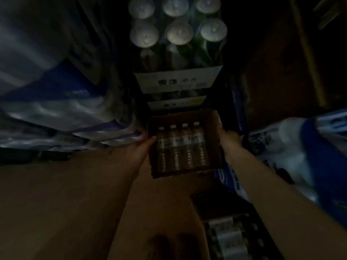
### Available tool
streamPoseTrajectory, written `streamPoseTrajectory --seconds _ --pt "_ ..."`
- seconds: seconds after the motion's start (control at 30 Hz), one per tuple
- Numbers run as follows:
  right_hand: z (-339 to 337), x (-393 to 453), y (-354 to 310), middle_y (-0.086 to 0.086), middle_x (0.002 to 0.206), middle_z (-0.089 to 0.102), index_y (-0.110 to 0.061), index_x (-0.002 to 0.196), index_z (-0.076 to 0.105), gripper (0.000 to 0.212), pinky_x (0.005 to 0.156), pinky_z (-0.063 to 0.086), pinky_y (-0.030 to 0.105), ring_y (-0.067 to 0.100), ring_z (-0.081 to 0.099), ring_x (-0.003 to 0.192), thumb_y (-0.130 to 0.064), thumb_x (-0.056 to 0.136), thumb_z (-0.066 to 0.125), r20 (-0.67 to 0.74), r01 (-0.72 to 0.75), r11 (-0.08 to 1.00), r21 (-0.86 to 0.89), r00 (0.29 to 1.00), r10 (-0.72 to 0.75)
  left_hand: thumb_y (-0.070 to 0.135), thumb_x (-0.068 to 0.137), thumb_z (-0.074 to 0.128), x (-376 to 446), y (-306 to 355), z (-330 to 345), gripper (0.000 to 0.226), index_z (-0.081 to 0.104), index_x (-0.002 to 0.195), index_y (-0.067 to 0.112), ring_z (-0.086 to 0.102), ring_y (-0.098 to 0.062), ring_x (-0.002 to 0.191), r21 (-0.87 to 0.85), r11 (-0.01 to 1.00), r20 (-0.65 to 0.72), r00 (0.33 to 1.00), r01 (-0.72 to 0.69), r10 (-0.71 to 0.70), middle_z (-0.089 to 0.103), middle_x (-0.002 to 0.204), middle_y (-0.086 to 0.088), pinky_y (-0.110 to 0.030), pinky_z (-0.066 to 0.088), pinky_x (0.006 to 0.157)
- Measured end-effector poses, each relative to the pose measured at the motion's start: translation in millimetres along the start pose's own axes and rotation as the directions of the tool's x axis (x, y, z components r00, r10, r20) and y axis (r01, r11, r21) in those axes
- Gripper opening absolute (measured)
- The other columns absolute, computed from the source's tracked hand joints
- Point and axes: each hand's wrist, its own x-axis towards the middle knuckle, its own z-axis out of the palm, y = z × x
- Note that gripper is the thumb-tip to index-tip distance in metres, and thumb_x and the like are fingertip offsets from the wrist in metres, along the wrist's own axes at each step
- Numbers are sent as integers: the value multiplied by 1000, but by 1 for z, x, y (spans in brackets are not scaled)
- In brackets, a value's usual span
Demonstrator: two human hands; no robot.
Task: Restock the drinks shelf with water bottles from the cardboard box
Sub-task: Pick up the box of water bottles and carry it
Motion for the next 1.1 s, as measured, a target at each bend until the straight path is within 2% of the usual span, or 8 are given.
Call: streamPoseTrajectory --seconds 0.1,0.2,0.33,0.5,0.67,0.8,0.9,1.1 --pt "11 23 4 13 150 36 -16 152 21 68 108 37 50 34 39 133 -47 96 45 -138 167 985 -45 975 -172 37 93 57 31 -14 13 40 49 131 30 47 -6 100 9 1000 -24 1000 4 -4 51 113 15 -26 35 89" --pt "18 52 11 15 152 32 -15 152 15 77 109 34 53 37 36 135 -52 93 49 -139 157 986 -57 977 -163 42 87 62 63 -38 17 48 52 132 27 55 -13 108 11 999 -22 999 41 -41 57 127 8 -31 43 95" --pt "25 69 16 11 140 47 -18 145 34 78 103 41 47 32 50 120 -66 86 48 -3 21 1000 -11 1000 -21 44 92 55 84 -67 21 48 47 137 28 53 -19 121 89 994 -104 992 -56 65 56 131 2 -33 41 102" --pt "37 80 32 12 139 49 -18 140 42 68 103 40 44 35 49 123 -65 91 36 -94 155 973 -170 981 -172 44 100 32 85 -93 28 46 43 140 23 52 -25 119 326 936 -184 962 -134 202 57 128 -6 -26 38 89" --pt "38 68 38 17 127 57 -13 131 53 68 99 43 48 36 54 114 -64 95 25 -150 152 946 -286 968 -201 52 99 23 90 -100 22 57 57 125 15 57 -36 108 415 906 -264 942 -83 207 62 118 -19 -33 39 86" --pt "36 46 44 18 120 60 -6 121 57 74 89 46 41 35 58 106 -67 92 27 -152 105 918 -383 973 -174 53 98 23 70 -103 13 59 63 86 10 58 -30 82 425 904 -287 939 -51 188 64 86 -14 -33 41 76" --pt "28 23 52 18 113 63 -6 114 59 74 78 45 37 34 59 96 -70 90 30 -191 77 878 -472 964 -187 49 100 24 46 -97 9 57 62 84 8 54 -24 70 474 878 -280 933 -69 225 63 82 -14 -30 36 69" --pt "6 -39 57 12 87 61 -10 85 59 78 72 45 35 27 55 76 -81 79 28 -239 60 819 -571 942 -236 52 99 25 -22 -83 -6 58 63 87 10 56 -28 77 468 883 -311 930 -29 196 66 92 -19 -33 40 71"
